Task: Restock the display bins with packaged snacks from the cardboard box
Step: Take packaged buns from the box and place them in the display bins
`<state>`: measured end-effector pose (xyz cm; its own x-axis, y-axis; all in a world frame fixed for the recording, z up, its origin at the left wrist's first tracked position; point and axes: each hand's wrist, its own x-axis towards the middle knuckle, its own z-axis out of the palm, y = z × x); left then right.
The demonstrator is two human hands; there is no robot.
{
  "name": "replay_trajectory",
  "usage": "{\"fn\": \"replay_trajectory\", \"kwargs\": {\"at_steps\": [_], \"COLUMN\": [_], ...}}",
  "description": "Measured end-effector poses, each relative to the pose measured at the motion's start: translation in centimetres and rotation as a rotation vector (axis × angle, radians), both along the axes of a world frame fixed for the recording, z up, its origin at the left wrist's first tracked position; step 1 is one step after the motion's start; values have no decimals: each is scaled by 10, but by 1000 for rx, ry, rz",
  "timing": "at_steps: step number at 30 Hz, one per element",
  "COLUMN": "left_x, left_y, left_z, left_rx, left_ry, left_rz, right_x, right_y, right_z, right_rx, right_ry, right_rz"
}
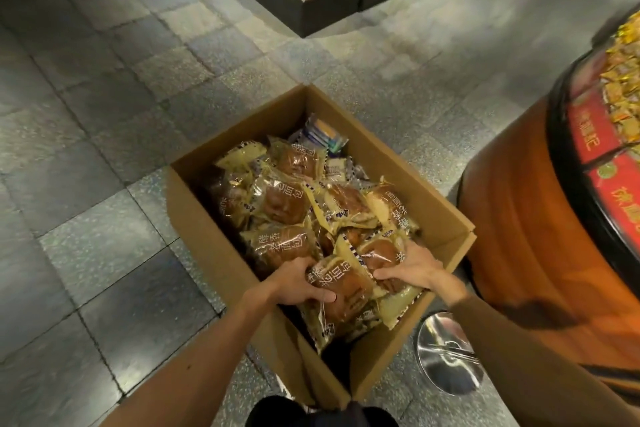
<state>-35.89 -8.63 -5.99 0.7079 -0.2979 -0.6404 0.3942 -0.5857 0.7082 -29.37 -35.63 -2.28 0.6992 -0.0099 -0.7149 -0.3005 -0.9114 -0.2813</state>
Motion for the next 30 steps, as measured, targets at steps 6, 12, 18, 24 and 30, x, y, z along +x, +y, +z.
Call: {"fn": "replay_trajectory", "kwargs": {"at_steps": [6,12,18,24,30], "left_x": [-15,-40,-100,-221,-409], "left_y": [0,8,0,-26,-74], "left_z": [24,74,129,181,236], "left_rx": [-5,-132,-33,97,264], "left_ry": [-93,-197,-310,-404,-448], "left_rz": [59,299,383,701,1129], "right_x": [-4,-4,-10,-51,-161], "right_y": [-7,-25,-20,2,68], "right_z": [17,40,73,100,132], "right_rx": [102,374,613,800,1007], "right_ry": [-46,-124,-131,-19,289], "right_rz": [-18,-40,153,297,495]}}
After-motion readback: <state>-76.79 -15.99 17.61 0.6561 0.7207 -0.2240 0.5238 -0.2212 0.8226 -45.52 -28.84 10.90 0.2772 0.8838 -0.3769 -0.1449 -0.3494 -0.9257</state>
